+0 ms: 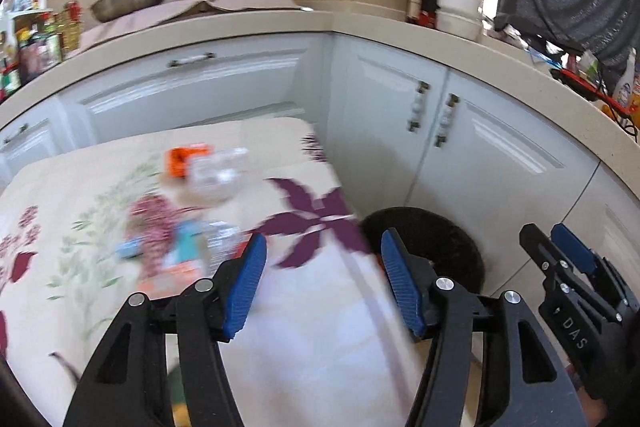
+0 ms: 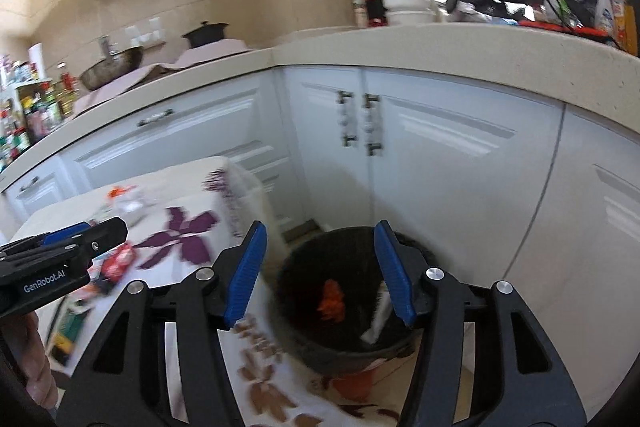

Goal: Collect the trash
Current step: 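Return to the table and grasp the green-and-yellow bottle with the right tool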

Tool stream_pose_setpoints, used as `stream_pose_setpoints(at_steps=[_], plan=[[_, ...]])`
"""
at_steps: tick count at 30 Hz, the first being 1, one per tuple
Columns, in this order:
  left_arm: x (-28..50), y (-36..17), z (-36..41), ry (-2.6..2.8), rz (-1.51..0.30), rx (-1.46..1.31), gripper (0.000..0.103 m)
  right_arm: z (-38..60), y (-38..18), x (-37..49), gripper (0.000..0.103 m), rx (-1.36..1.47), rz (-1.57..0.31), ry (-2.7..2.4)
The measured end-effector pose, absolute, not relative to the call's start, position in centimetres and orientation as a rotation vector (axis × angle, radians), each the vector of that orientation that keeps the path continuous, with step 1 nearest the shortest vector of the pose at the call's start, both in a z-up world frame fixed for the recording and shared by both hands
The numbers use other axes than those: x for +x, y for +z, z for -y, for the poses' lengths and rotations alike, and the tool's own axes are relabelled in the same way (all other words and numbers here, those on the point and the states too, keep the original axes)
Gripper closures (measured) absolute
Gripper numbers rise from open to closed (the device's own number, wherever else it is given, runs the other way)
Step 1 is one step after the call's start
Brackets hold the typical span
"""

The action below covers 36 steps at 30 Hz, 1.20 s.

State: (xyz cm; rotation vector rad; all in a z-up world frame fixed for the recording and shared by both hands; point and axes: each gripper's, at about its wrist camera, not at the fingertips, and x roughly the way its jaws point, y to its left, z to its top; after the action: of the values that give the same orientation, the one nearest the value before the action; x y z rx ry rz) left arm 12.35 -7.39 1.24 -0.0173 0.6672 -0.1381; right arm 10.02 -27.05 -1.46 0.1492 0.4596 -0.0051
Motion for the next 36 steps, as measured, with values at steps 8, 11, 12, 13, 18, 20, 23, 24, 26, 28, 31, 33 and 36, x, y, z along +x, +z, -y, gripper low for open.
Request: stream_pose_setpoints(at_steps=[8, 11, 12, 13, 18, 20, 23, 24, 26, 28, 31, 33, 36], plan=[[7.9, 1.1, -1.3, 0.004, -0.646, -0.025, 0.043, 18.9, -0.9, 7.3, 0.048, 0.105, -0.464, 0.136], [6.7, 0.7, -4.3, 0.065, -0.644, -0.031, 0.043, 15.7, -1.0, 6.6, 0.048, 0.082, -0.47, 0.189], [6.3, 0.5, -5.1, 0.082, -0.645, -0.035, 0.043, 14.8, -1.1, 6.3, 0.048, 0.074, -0.472, 0.203], [6.0, 0.4, -5.9, 0.094, -0.646, -0.04, 0.043, 14.1, -1.2, 6.1, 0.049, 0.067, -0.473, 0.213], [4.4, -0.2, -9.7, 0.162, -0.65, -0.077, 0.043, 9.6, -2.2, 5.1, 0.049, 0.019, -0.505, 0.283], [3.7, -0.5, -11.2, 0.187, -0.645, -0.086, 0.043, 8.3, -2.7, 4.8, 0.049, -0.002, -0.516, 0.299], [3.0, -0.8, -12.4, 0.208, -0.643, -0.087, 0.043, 7.0, -3.4, 4.7, 0.049, -0.018, -0.54, 0.311], [2.8, -1.0, -12.9, 0.216, -0.643, -0.086, 0.043, 6.7, -3.6, 4.7, 0.049, -0.021, -0.549, 0.311], [2.5, -1.3, -13.5, 0.224, -0.645, -0.086, 0.043, 6.3, -4.1, 4.7, 0.049, -0.024, -0.57, 0.314], [2.2, -1.7, -14.1, 0.229, -0.652, -0.092, 0.043, 6.0, -4.4, 4.8, 0.049, -0.029, -0.587, 0.316], [1.9, -2.3, -14.7, 0.233, -0.666, -0.102, 0.043, 5.4, -4.7, 5.1, 0.051, -0.046, -0.607, 0.306], [1.8, -2.6, -14.9, 0.233, -0.671, -0.108, 0.043, 5.2, -5.0, 5.3, 0.057, -0.051, -0.629, 0.3], [1.7, -2.9, -15.1, 0.229, -0.679, -0.116, 0.043, 5.0, -5.4, 5.6, 0.06, -0.051, -0.659, 0.294]])
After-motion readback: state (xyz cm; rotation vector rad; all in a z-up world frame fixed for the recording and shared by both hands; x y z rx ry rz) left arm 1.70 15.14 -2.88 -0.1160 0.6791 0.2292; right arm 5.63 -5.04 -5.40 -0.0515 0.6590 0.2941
